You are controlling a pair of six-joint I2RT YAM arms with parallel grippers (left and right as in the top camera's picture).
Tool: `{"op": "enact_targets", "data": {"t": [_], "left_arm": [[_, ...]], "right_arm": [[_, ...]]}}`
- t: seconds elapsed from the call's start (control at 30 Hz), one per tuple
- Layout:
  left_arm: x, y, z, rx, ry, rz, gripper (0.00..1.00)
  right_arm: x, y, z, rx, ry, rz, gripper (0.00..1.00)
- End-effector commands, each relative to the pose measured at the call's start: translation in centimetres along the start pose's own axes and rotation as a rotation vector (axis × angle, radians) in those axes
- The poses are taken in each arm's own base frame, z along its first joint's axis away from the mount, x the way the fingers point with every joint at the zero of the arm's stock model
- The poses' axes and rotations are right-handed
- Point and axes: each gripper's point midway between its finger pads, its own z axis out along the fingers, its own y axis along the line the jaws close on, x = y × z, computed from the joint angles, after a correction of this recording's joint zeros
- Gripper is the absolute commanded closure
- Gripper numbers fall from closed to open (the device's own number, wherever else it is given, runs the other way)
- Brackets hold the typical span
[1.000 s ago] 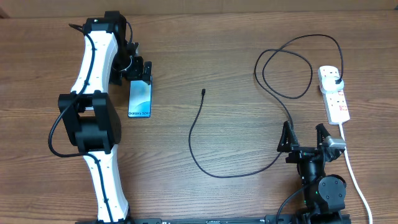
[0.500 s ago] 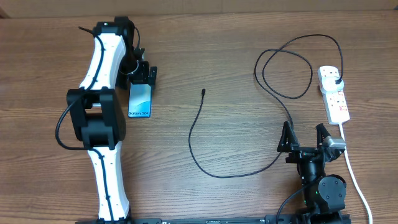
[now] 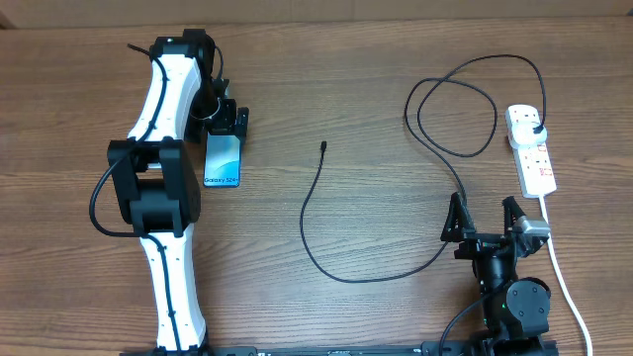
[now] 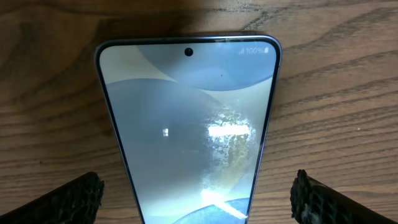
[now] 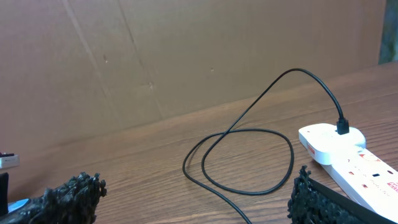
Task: Plug charger to phone and switch on socket
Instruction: 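Lower the left gripper onto the phone's top edge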
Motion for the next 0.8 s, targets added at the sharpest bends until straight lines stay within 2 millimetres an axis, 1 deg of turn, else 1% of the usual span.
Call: {"op": "enact_targets", "data": {"t": [0.0,0.27,0.53,0.77], "left_arm": [[0.1,-0.2,0.4,-0.011,0.008,-0.006,0.0],[1.0,-0.5,2.0,-0.004,0.046,-0.002,0.0],[1.3,-0.5,2.9,-0.005,0.056,-0.001,0.01],[2.3,-0.5,4.4,-0.007,0.089,0.0,0.0]], "right_arm": [[0.0,-0.3,0.0,0.011,-0.011,-0.002,0.0],[0.0,-0.3,0.0,0.011,-0.011,-0.002,0.0],[0.0,-0.3,0.0,0.011,-0.01,-0.002,0.0],[0.0,-0.3,0.0,0.011,-0.01,-0.002,0.0]]}}
